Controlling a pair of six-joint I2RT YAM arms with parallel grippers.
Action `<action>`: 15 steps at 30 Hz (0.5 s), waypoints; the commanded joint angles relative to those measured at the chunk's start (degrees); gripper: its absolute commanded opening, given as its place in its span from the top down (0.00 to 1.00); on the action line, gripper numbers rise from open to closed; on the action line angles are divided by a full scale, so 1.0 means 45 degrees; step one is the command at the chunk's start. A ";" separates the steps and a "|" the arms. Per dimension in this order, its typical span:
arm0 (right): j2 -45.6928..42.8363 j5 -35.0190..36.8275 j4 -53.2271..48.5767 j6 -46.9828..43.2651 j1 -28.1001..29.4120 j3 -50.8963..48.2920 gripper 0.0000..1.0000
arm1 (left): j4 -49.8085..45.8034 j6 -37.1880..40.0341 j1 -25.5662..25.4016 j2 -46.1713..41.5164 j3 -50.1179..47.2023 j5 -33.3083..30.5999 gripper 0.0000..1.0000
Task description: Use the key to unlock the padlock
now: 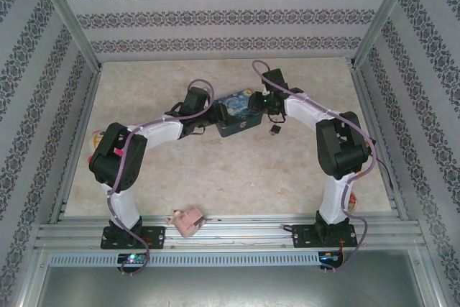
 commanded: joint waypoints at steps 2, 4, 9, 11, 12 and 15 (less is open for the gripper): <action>-0.0548 0.0279 0.0037 0.0747 0.0980 -0.0827 0.48 | 0.0070 0.0684 0.0097 -0.0158 0.0473 -0.0033 0.38; -0.0761 0.0874 -0.0306 0.0631 0.1008 -0.0838 0.44 | -0.0038 0.0774 0.0193 -0.0488 0.0241 -0.0129 0.33; -0.2082 0.2988 -0.1330 0.0168 0.0852 -0.1221 0.35 | -0.0424 0.1147 0.0511 -0.2094 -0.1024 -0.0937 0.11; -0.2964 0.3628 -0.1486 -0.0038 0.0746 -0.1717 0.33 | -0.0668 0.1409 0.0705 -0.3095 -0.1688 -0.1573 0.02; -0.3554 0.4015 -0.1482 -0.0150 0.0701 -0.2098 0.32 | -0.0862 0.1611 0.0815 -0.3688 -0.2036 -0.1996 0.01; -0.5519 0.5316 -0.1297 -0.0565 0.0644 -0.3478 0.16 | -0.1114 0.2779 0.1091 -0.5528 -0.3276 -0.3749 0.01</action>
